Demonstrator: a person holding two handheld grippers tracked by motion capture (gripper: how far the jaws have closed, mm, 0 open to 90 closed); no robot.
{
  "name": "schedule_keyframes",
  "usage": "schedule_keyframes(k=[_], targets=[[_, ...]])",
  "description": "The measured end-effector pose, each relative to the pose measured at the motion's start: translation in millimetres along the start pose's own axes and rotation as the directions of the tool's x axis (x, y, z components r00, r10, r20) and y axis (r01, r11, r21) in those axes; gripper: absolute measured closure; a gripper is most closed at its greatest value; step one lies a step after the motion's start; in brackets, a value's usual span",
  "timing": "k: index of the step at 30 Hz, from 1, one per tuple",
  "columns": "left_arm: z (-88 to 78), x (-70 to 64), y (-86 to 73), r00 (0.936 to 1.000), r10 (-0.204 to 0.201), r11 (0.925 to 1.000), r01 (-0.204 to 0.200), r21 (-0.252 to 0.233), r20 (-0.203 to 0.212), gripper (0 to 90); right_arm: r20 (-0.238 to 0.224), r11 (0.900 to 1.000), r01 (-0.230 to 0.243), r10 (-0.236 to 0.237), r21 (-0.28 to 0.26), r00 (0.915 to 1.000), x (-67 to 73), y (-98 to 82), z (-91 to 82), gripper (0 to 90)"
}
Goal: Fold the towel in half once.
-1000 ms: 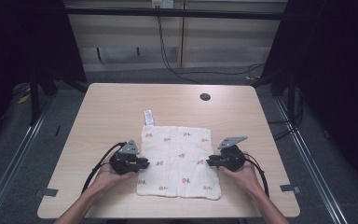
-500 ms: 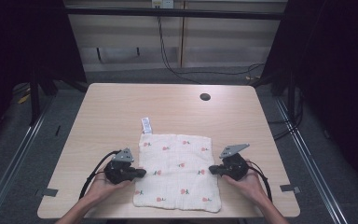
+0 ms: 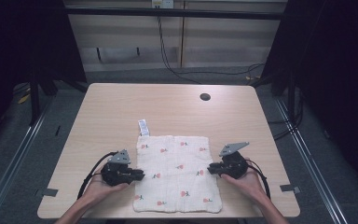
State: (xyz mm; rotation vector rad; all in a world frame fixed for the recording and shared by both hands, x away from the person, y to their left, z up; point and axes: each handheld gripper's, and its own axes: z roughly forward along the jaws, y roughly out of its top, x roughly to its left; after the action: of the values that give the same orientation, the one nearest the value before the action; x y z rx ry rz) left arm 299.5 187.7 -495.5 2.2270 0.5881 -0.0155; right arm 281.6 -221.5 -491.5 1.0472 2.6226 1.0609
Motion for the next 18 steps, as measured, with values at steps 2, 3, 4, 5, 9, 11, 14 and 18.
schedule_keyframes(k=[2,3,4,5,9,11,14,18], targets=[[-5.3,6.3,2.8,0.9996,-0.027,0.999,0.027,-0.036,-0.008,74.8,0.017,0.999,-0.005,0.006,-0.046,0.9998,-4.4,6.2,-7.1,74.9],[-7.3,9.6,4.2,0.9991,-0.034,0.9986,0.033,-0.042,-0.026,73.2,0.018,0.997,-0.018,0.02,-0.071,0.9997,-8.1,9.8,-9.9,74.7],[-8.4,13.9,5.3,0.9981,-0.046,0.9976,0.043,-0.054,-0.041,72.8,0.025,0.997,-0.014,0.016,-0.078,0.9996,-11.6,13.7,-11.5,74.3],[-9.1,17.5,6.4,0.9973,-0.052,0.9972,0.05,-0.056,-0.052,72.5,0.036,0.996,-0.019,0.022,-0.082,0.9991,-14.3,17.0,-12.0,73.3],[-10.2,33.4,13.3,0.9934,-0.077,0.9957,0.072,-0.059,-0.086,71.0,0.067,0.994,-0.035,0.042,-0.1,0.9969,-26.8,27.1,-6.7,70.1],[-10.0,40.0,16.9,0.9897,-0.078,0.9955,0.071,-0.064,-0.12,70.2,0.082,0.995,-0.03,0.038,-0.091,0.9959,-33.6,32.4,-1.6,69.0],[-8.8,50.9,21.9,0.9862,-0.099,0.9941,0.092,-0.057,-0.133,68.8,0.113,0.995,-0.043,0.053,-0.086,0.9922,-48.0,42.0,6.1,68.0],[-8.7,66.7,34.4,0.9759,-0.149,0.9854,0.133,-0.106,-0.16,70.8,0.117,0.992,-0.082,0.093,-0.092,0.9888,-67.2,50.8,19.3,66.5]])
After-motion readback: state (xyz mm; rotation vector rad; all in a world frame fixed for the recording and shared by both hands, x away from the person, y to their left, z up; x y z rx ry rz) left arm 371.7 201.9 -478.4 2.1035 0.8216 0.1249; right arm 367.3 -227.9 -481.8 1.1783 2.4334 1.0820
